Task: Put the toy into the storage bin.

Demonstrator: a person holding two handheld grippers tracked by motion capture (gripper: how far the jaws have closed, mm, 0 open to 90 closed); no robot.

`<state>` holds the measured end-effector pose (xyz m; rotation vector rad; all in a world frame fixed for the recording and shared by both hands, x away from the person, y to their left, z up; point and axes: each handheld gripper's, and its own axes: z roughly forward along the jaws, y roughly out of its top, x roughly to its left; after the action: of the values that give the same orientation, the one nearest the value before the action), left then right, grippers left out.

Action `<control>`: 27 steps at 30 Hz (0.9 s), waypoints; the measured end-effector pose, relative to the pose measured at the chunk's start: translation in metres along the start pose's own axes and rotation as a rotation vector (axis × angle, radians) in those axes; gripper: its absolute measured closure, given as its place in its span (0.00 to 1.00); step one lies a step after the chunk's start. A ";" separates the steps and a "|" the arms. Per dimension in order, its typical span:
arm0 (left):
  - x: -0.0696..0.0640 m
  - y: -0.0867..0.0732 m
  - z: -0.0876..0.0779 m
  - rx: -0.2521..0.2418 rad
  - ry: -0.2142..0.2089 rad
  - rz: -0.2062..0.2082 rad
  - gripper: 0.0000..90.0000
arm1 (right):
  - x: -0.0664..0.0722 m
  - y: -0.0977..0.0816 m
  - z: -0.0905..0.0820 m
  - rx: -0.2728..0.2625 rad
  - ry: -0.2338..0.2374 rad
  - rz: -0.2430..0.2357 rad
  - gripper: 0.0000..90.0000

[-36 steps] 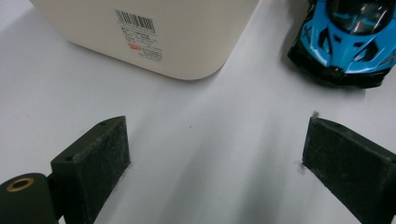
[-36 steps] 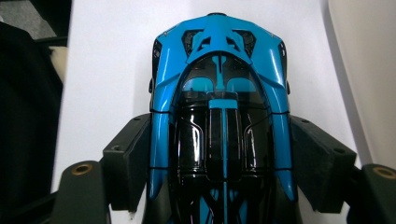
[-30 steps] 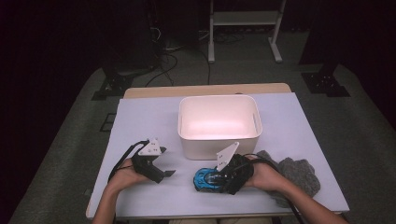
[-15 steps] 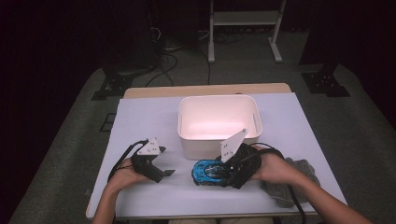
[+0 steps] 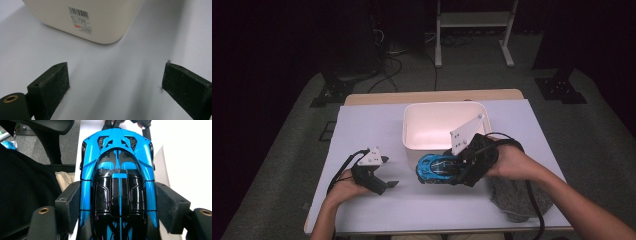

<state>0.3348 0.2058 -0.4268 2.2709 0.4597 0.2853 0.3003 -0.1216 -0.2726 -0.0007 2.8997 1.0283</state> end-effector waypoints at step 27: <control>0.002 -0.007 -0.002 -0.002 0.006 -0.018 0.08 | -0.070 0.030 -0.058 -0.034 -0.053 0.035 0.30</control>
<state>0.3342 0.2122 -0.4301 2.2632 0.4825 0.2840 0.3658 -0.1362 -0.2049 0.0748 2.8445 1.0658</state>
